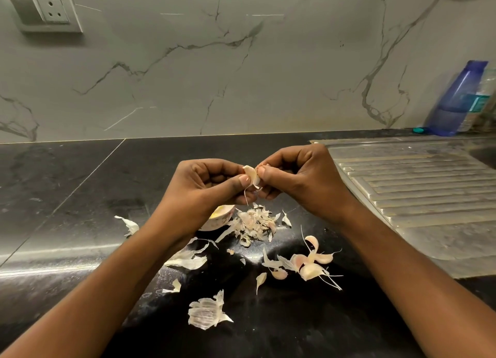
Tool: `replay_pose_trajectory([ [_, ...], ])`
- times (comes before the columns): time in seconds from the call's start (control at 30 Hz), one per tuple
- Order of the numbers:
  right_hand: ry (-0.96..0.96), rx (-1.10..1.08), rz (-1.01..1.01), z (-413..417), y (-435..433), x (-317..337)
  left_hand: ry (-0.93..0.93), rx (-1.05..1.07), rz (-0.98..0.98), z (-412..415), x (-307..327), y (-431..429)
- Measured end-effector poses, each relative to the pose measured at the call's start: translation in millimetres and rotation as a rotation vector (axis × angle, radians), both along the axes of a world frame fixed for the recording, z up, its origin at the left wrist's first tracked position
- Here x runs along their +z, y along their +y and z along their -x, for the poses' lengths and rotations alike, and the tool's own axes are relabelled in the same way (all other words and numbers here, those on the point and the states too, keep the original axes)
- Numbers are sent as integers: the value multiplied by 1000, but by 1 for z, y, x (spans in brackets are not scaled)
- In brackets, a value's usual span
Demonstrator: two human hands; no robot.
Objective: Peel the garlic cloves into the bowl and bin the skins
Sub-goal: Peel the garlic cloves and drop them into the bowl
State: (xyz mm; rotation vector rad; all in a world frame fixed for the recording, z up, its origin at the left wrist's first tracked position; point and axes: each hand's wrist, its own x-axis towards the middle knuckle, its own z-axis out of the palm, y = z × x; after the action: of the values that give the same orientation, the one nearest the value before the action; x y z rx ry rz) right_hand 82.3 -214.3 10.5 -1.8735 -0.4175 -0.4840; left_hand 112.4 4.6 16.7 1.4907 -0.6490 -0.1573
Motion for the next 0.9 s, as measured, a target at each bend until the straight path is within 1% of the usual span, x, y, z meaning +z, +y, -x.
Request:
replay_pose_trajectory([
  [0.13,1,6,0,-2,1,-1,116,-20,35,-3,1,1],
  [0.2,6,16,1,-2,0,0,125,-1,50,-5,1,2],
  [0.4,19,17,5,-3,1,-1,16,69,23,-5,-2,2],
  [0.6,7,-14,50,-3,0,-1,-86,53,-31,-2,-2,1],
  [0.7,13,-8,64,-3,1,0,-107,58,-50,-4,-3,2],
  [0.9,81,46,25,1,-2,2,-211,126,-97,-8,-6,2],
])
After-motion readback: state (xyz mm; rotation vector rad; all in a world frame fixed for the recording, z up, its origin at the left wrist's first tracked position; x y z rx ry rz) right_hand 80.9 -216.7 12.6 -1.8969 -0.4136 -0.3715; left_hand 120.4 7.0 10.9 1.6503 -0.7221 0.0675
